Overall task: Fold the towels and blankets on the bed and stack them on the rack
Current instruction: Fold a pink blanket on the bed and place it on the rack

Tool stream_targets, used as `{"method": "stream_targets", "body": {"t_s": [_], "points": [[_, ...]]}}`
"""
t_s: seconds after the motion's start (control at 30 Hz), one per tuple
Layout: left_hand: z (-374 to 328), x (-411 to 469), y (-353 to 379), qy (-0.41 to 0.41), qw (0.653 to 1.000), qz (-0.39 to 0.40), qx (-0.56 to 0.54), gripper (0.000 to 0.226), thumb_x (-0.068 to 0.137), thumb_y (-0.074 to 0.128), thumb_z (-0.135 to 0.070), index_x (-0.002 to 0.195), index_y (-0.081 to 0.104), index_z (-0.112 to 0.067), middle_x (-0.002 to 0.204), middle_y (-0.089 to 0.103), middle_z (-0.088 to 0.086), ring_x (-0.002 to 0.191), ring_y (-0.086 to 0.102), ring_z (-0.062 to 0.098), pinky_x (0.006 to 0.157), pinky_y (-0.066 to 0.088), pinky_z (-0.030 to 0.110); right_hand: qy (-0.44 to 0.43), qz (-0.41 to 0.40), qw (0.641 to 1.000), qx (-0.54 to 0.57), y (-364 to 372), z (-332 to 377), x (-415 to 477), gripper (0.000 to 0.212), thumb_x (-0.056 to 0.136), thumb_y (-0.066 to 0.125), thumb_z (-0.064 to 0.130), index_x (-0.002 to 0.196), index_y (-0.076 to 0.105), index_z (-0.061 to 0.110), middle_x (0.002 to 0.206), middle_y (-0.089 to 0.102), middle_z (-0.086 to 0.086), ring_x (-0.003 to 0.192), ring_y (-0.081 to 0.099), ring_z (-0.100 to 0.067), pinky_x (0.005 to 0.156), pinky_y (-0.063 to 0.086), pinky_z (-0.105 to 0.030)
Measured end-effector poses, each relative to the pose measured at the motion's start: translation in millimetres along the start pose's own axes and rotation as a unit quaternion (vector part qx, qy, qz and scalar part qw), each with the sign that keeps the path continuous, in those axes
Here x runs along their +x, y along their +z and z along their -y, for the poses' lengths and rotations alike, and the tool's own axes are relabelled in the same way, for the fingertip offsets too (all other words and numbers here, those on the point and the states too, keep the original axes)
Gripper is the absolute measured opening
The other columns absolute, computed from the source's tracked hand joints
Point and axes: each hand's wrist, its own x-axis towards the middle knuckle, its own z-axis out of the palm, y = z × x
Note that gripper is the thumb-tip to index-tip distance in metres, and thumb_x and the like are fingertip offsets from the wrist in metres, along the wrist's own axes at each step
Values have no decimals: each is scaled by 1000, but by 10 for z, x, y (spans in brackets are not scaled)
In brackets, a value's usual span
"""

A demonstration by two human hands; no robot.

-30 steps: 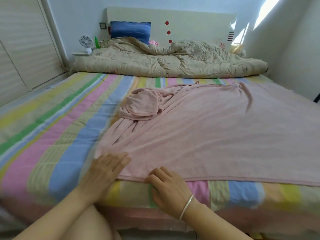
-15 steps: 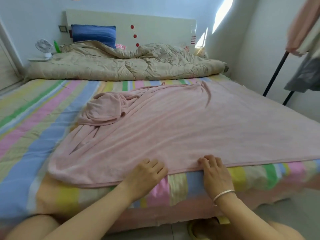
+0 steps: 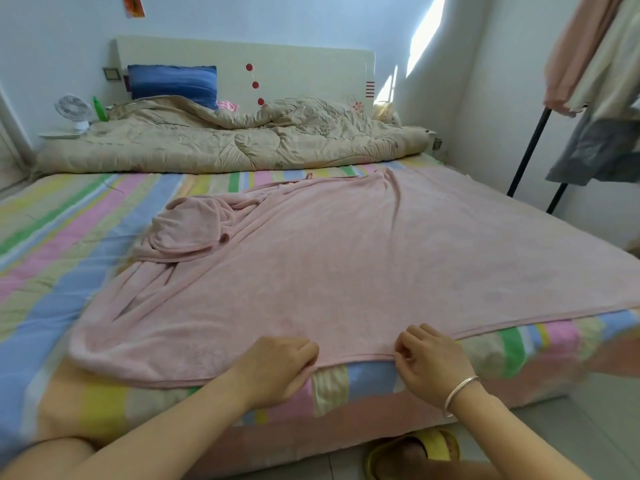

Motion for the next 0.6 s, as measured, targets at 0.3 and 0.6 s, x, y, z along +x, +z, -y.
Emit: {"method": "stream_targets", "body": {"t_s": [0.3, 0.6], "points": [[815, -398, -400, -315, 934, -167, -32, 12, 88, 45, -28, 85, 56, -28, 78, 59, -10, 61, 58, 17, 51, 46, 33, 26, 80, 991, 101, 212, 900, 861, 58, 76, 32, 47, 115, 66, 23, 123, 62, -2, 113, 57, -30, 86, 50, -43], [2229, -1405, -648, -541, 808, -225, -58, 16, 87, 56, -5, 85, 61, -21, 90, 68, -3, 82, 64, 26, 72, 49, 39, -34, 248, 961, 121, 953, 2653, 1912, 59, 96, 15, 53, 149, 28, 30, 160, 15, -2, 148, 5, -22, 119, 1, -44]]}}
